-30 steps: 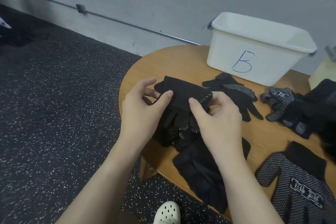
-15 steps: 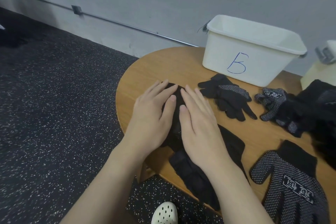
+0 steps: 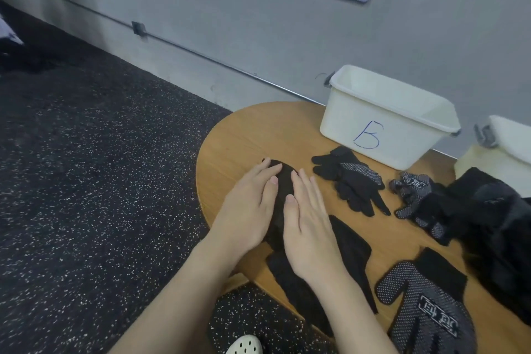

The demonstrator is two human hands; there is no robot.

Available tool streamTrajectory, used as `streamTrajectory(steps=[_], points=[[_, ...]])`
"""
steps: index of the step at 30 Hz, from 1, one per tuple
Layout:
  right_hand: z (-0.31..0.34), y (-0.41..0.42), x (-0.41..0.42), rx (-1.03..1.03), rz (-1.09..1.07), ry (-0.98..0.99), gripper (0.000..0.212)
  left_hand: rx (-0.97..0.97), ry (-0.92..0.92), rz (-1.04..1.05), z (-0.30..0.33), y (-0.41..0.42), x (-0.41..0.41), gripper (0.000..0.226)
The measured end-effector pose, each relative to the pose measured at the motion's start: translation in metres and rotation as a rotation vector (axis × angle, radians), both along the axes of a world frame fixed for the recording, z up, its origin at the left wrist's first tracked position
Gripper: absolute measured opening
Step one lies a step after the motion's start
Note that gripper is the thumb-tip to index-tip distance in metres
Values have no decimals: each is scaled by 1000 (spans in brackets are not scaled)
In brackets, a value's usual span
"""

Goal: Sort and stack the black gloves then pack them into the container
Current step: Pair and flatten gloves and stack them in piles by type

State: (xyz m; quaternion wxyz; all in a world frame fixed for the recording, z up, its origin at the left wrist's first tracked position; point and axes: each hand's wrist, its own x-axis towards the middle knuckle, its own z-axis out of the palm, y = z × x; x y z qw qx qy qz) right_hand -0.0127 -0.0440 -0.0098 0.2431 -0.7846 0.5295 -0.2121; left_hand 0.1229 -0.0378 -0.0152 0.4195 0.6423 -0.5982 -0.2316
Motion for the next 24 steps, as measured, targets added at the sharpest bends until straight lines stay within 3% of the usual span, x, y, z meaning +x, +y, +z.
streamTrajectory(steps=[7,11,13,20,24], points=[[28,-4,-36,-50,94,128,55,-60,-197,104,2,12,-7,56],[35,-30,-91,-298,-203,-24,30,-72,-389,180,6,28,-14,62],[35,-49,-112,-325,-304,4,27,-105,-480,182,15,36,-25,58],[22,-94,-129,-167,-130,257,53,-267,-712,-242,21,40,-85,39],[6,-110,-131,-185,-66,291,49,-189,-669,-386,6,29,-111,48]])
